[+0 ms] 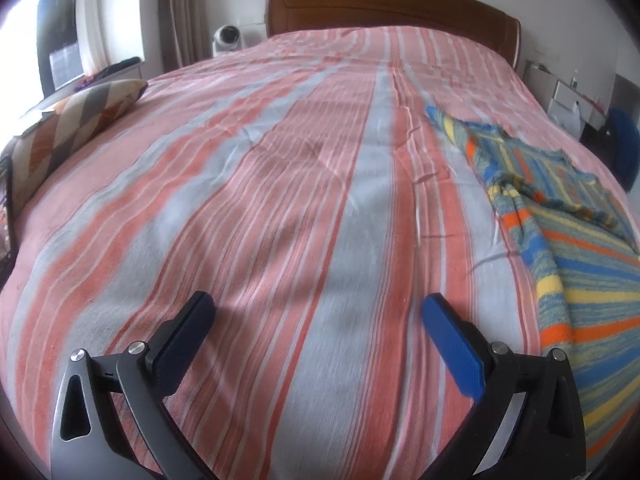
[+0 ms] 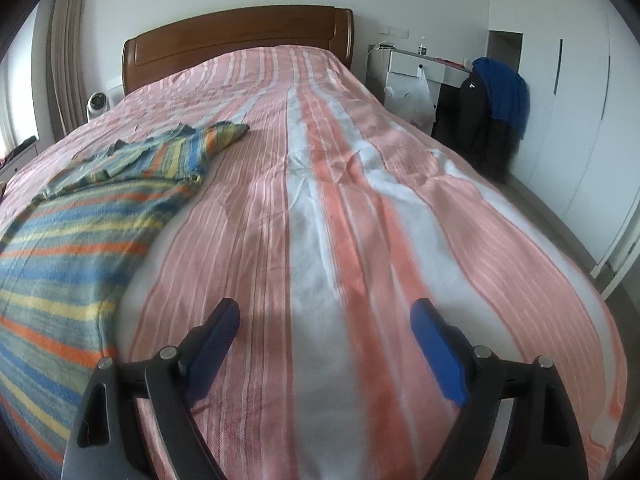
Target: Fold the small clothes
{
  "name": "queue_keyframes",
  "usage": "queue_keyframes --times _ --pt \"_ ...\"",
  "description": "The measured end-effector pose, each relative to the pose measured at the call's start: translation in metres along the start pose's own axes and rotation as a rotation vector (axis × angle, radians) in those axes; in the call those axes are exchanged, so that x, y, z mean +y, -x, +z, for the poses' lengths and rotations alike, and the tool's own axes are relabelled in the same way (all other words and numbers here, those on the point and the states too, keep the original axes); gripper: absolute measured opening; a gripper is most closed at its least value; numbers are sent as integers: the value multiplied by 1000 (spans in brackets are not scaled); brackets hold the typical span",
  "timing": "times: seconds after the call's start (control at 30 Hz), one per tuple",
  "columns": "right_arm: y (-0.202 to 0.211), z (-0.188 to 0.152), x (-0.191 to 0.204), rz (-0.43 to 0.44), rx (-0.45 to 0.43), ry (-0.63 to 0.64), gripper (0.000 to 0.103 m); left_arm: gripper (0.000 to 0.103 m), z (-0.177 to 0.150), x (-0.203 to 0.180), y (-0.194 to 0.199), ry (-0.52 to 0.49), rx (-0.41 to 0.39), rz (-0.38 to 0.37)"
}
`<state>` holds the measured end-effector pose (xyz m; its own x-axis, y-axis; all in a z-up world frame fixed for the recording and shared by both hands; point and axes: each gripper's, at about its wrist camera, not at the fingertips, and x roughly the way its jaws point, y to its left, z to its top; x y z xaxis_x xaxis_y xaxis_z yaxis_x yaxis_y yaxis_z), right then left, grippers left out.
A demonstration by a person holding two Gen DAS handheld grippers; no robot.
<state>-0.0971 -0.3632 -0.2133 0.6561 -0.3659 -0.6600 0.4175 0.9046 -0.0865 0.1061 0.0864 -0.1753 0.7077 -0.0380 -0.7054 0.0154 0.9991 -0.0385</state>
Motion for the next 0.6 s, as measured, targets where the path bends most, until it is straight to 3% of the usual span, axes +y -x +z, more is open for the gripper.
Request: queue_keyframes --times 0.6 --pt "-14 -7 -4 30 13 -28 96 103 0 0 0 -1 0 0"
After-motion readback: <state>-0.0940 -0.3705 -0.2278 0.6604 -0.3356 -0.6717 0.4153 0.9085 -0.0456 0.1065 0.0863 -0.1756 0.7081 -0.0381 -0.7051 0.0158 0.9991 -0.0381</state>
